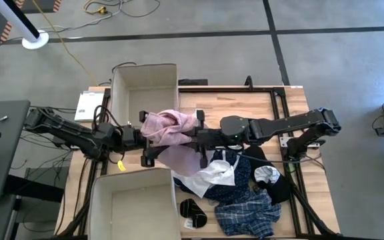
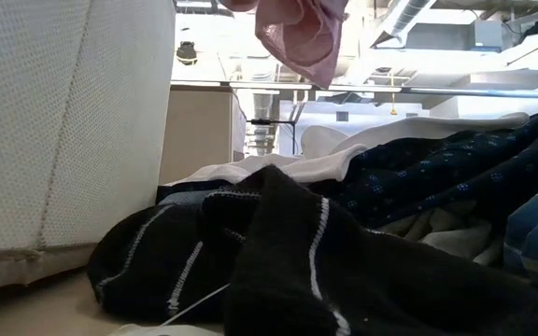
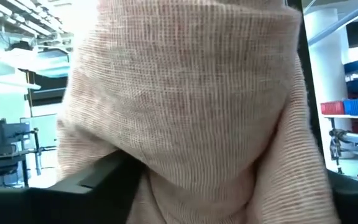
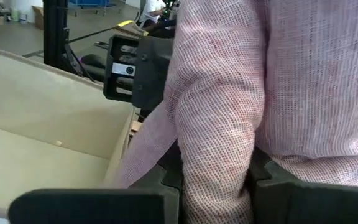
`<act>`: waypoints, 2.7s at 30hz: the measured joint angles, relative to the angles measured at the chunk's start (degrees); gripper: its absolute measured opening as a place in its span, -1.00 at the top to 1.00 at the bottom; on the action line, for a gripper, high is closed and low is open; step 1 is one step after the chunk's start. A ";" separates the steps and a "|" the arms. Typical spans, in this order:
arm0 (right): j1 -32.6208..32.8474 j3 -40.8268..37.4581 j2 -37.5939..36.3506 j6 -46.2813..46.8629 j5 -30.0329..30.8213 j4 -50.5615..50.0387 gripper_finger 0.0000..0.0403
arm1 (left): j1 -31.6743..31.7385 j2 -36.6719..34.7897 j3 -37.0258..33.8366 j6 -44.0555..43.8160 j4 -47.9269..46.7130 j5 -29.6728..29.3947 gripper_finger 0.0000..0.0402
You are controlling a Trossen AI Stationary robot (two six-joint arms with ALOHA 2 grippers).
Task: Sort clothes
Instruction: Put the pink trousers into the top light brown laundry organizer, then put the white sock into the bottom light brown laundry organizer
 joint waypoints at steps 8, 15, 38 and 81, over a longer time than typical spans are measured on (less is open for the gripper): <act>-0.01 -0.04 0.07 1.74 1.17 -0.35 0.35 | -0.02 -0.78 0.02 5.42 -0.86 1.15 0.64; 0.44 -0.13 0.24 1.03 4.08 -1.04 -0.36 | -0.28 -6.67 0.08 10.51 -6.49 0.10 0.73; 1.55 -0.24 -1.77 11.38 10.01 -26.97 -0.51 | 6.05 -22.59 7.89 39.27 -17.80 -19.21 0.74; 18.87 -0.11 -1.96 28.23 18.93 -45.87 -0.51 | 42.10 -22.91 7.87 -8.73 -81.88 0.31 -0.28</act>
